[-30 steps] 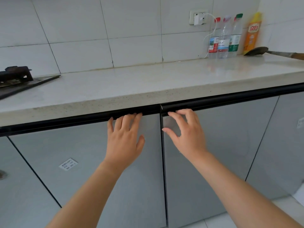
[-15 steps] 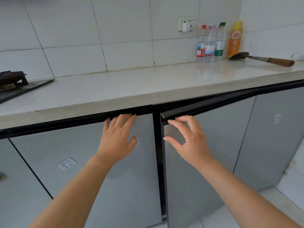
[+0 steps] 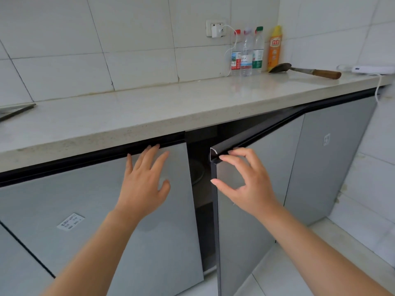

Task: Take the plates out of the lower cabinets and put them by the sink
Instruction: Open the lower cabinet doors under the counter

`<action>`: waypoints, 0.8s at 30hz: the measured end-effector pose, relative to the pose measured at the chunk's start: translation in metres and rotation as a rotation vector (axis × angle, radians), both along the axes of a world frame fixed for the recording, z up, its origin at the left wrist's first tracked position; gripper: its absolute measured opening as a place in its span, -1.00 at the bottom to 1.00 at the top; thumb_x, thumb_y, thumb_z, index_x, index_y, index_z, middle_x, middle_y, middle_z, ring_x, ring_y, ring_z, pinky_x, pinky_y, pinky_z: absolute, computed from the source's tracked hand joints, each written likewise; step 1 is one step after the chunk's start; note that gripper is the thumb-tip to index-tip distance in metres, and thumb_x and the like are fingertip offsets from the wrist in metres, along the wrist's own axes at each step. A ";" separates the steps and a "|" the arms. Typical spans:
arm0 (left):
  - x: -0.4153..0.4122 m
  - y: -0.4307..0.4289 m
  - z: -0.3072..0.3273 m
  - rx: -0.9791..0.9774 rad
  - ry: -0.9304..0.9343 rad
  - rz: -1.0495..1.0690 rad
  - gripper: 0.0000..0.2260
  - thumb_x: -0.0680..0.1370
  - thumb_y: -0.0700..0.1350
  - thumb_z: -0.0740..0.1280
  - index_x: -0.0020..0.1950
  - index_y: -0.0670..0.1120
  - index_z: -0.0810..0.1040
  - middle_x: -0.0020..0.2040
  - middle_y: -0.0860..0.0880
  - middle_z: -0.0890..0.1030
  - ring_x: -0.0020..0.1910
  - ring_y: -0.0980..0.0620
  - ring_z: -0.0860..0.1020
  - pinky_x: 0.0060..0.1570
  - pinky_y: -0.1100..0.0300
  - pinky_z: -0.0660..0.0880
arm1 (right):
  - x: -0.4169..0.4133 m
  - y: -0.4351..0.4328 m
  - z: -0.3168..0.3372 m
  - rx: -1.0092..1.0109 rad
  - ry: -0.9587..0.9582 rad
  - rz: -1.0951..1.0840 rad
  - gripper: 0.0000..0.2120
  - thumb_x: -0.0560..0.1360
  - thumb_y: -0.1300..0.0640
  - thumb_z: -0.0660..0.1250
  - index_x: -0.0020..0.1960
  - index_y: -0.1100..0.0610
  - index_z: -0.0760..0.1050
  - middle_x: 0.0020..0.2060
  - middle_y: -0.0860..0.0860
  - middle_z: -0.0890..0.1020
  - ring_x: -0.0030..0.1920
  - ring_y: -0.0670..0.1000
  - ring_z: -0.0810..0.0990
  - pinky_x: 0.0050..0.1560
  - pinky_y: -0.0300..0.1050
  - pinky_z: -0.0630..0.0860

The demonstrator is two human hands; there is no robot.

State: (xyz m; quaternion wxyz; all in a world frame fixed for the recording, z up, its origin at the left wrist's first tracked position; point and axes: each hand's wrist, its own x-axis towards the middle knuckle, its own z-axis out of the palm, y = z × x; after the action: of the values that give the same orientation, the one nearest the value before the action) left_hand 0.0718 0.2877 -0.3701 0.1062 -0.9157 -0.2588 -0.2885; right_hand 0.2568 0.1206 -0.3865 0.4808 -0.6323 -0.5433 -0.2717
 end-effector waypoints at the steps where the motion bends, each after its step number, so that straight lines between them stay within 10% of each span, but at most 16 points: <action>1: 0.001 -0.003 -0.004 -0.018 -0.015 -0.019 -0.45 0.44 -0.04 0.30 0.42 -0.09 0.29 0.47 -0.15 0.25 0.47 -0.14 0.17 0.39 -0.24 0.07 | -0.001 -0.001 0.001 -0.001 0.002 -0.006 -0.58 0.32 -0.06 0.46 0.11 0.10 0.55 0.05 0.04 0.51 0.09 -0.07 0.50 0.12 -0.36 0.41; 10: 0.017 -0.061 -0.067 -0.610 -0.245 -0.311 -0.46 0.50 -0.16 0.31 0.45 0.05 0.23 0.40 0.20 0.24 0.42 0.23 0.16 0.32 0.52 0.00 | -0.006 -0.007 0.003 0.017 0.003 -0.036 -0.58 0.30 0.03 0.51 0.09 0.17 0.58 0.02 0.08 0.52 0.07 -0.07 0.50 0.12 -0.27 0.45; 24: 0.036 -0.150 -0.086 -1.001 -0.406 -0.428 -0.57 0.50 -0.37 0.18 0.14 0.15 0.48 0.05 0.17 0.59 -0.03 0.27 0.58 -0.08 0.48 0.43 | -0.002 -0.058 0.008 -0.014 0.000 0.034 -0.59 0.26 0.11 0.53 0.05 0.22 0.57 -0.02 0.09 0.53 0.03 -0.08 0.50 0.08 -0.40 0.38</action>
State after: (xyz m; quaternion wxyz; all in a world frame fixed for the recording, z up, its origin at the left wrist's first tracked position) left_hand 0.1074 0.1374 -0.4561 -0.4521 -0.8126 -0.1882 -0.3160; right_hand 0.2545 0.0625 -0.3783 0.4811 -0.6263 -0.5558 -0.2597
